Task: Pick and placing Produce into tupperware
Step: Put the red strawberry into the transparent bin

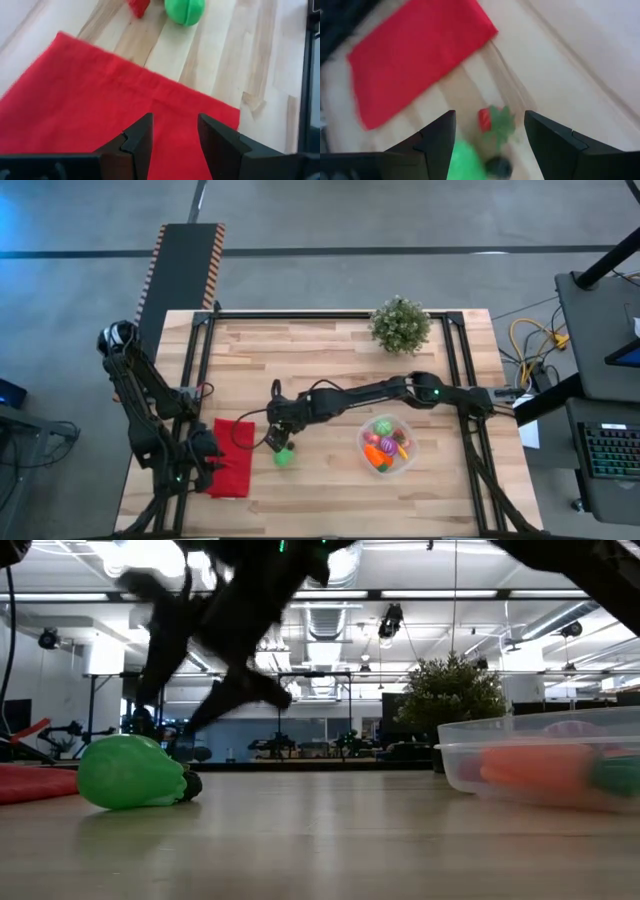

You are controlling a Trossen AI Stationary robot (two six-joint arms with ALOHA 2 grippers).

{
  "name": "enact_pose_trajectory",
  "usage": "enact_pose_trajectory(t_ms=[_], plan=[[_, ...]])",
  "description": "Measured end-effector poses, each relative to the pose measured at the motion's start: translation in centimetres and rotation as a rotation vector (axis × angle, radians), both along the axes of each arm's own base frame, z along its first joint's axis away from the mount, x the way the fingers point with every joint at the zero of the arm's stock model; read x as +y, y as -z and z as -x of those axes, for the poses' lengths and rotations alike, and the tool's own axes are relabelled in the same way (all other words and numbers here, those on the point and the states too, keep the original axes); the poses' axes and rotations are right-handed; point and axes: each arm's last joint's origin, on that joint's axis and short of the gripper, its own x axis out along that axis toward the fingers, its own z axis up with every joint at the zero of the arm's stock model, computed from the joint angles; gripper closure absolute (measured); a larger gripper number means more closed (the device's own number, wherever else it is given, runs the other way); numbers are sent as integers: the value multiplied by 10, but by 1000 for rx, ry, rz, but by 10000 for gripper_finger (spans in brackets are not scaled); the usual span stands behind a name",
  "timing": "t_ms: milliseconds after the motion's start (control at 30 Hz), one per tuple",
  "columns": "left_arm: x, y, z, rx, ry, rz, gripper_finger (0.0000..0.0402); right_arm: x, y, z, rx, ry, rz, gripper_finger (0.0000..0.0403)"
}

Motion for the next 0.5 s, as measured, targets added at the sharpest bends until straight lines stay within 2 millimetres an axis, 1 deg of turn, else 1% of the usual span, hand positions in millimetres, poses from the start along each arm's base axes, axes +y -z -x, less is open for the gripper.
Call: enact_pose_trajectory(t_ms=[67,100,167,267,400,500], plan=[[0,0,-3,-11,29,-24,262,6,-21,7,5,14,29,174],[1,-1,-6,-16,38,-40,262,8,-33,12,21,31,52,174],[5,-1,-12,-20,47,-84,262,12,-52,27,92,69,104,174],[11,-2,-26,-42,54,-130,262,15,-80,54,214,134,181,174],[18,-8,-55,-125,105,-191,262,22,-122,98,324,243,220,174],[27,-9,-75,-156,152,-257,262,34,-141,126,367,303,229,174]])
